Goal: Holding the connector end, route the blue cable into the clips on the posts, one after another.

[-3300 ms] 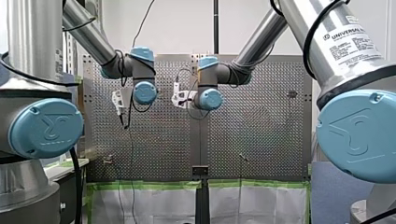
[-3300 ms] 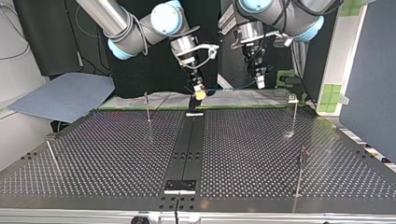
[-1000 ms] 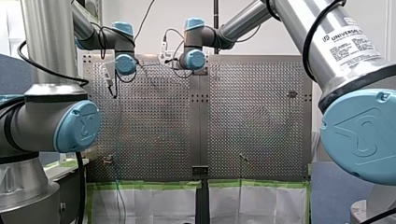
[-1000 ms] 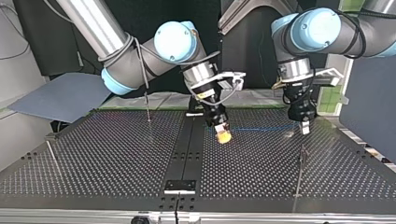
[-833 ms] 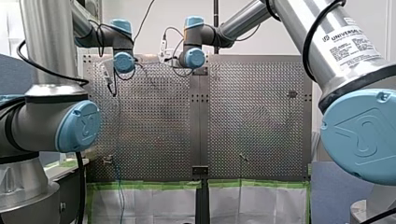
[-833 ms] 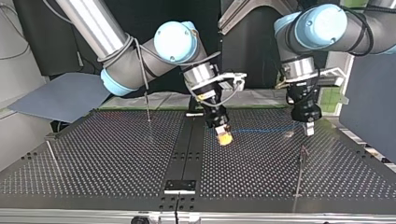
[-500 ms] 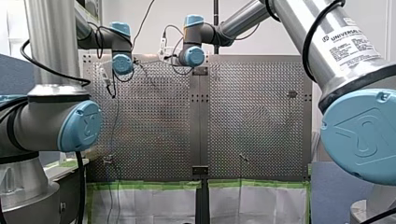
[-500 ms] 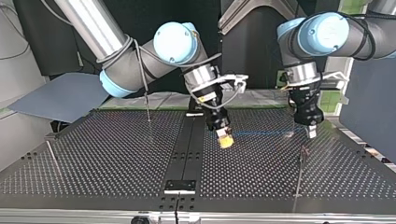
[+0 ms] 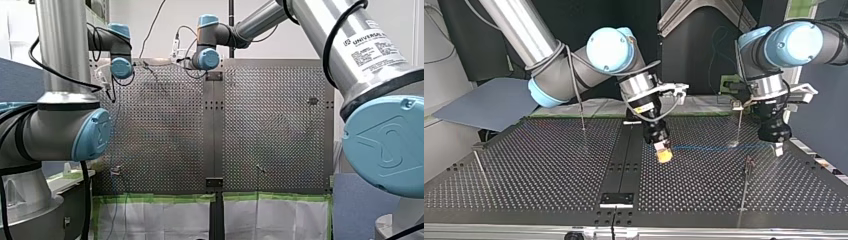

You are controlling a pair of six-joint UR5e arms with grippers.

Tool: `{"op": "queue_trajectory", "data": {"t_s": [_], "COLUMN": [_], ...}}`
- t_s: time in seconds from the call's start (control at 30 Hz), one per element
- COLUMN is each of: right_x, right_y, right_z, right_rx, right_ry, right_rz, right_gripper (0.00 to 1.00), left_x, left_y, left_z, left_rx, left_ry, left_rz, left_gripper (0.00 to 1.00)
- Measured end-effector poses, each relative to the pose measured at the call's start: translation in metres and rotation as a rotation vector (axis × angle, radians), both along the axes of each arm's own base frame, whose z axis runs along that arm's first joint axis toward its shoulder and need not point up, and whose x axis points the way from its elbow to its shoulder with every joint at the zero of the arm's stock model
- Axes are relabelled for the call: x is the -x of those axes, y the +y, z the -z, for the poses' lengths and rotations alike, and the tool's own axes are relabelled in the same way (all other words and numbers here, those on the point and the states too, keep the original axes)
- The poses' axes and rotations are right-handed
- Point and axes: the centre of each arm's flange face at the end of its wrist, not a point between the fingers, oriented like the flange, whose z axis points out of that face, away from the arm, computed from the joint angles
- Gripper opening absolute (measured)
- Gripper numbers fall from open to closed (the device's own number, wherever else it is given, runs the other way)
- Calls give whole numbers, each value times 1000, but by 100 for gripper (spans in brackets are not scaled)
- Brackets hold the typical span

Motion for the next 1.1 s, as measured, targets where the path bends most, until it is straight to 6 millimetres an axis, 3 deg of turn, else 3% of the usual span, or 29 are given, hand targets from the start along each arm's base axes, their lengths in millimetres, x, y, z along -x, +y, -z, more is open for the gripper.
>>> {"op": "queue_trajectory", "data": {"t_s": [0.1, 0.27, 0.4, 0.7, 1.1], "right_x": [1, 0, -1, -2, -6], "right_y": [-2, -3, -3, -2, 2], "right_z": [1, 5, 7, 8, -1], "right_rx": [-3, -7, -8, -8, 1], "right_ry": [2, 7, 9, 10, -2], "right_rz": [5, 5, 2, -2, -15], "right_gripper": [0, 0, 0, 0, 0], "left_x": [0, -9, -18, -21, -21], "left_y": [10, 15, 13, 4, -3], "left_z": [-12, -16, -17, -24, -20], "left_rx": [2, -3, -11, -29, -33], "left_ry": [-28, -33, -32, -44, -21], "left_rz": [4, 29, 61, 140, 181], "left_gripper": [1, 1, 1, 1, 1]}}
